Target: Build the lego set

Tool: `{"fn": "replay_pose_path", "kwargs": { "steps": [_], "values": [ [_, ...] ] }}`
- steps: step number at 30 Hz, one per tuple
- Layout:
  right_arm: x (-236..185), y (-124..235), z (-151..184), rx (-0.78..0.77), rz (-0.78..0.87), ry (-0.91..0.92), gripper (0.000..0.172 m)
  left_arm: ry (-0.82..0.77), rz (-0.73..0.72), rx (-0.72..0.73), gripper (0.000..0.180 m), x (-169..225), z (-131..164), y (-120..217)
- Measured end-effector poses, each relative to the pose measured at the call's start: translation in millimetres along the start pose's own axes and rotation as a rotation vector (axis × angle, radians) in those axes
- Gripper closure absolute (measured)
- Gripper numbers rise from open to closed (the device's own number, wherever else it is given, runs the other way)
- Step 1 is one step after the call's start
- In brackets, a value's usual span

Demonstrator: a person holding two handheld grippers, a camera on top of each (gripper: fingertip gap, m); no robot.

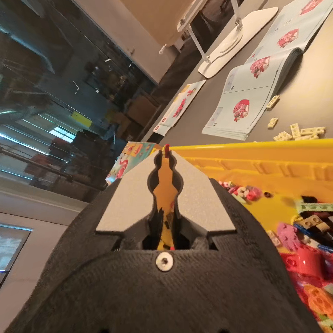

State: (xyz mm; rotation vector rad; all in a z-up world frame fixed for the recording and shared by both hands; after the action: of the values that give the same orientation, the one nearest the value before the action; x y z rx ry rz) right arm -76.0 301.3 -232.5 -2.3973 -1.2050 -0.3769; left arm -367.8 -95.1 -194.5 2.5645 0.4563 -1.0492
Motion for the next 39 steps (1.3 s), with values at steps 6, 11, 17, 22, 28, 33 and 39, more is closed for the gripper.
{"fn": "replay_pose_path", "kwargs": {
  "steps": [6,11,17,22,28,33,39],
  "values": [
    [-0.1,0.0,0.6,-0.003,-0.002,-0.003,0.172,0.001,0.005,-0.164,0.173,5.0,28.2,4.7],
    [-1.2,-0.4,1.1,-0.005,-0.008,-0.004,0.172,0.164,0.138,-0.577,0.173,29.5,89.7,7.1],
    [-2.8,-0.6,1.3,-0.008,-0.016,0.004,0.172,0.526,0.231,-0.724,0.137,49.5,115.0,1.9],
    [-3.7,-0.7,1.7,-0.012,-0.016,0.014,0.172,0.818,0.320,-0.596,0.115,58.6,93.0,-26.9],
    [-4.1,-0.2,2.0,-0.018,-0.013,0.024,0.172,0.687,0.323,-0.837,0.116,72.7,124.2,-25.3],
    [-5.8,-0.9,3.0,-0.026,-0.016,0.040,0.172,0.716,0.169,-0.945,0.127,52.2,141.0,-1.0],
    [-7.2,-1.6,3.5,-0.030,-0.020,0.050,0.172,0.904,0.352,-0.584,0.129,59.2,93.0,-23.0]
  ]
}}
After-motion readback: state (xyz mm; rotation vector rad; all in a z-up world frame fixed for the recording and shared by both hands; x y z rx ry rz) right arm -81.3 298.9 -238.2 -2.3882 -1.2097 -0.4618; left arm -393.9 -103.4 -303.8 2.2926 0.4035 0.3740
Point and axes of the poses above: each gripper's, where its closed fingertips meet, y back along the fingers, z out of its underside, x = y × z across the jaws, the point moved 1 cm from there along y, back along the fingers, and after that the axes turned 2 degrees about x, right-handed, at the moved point
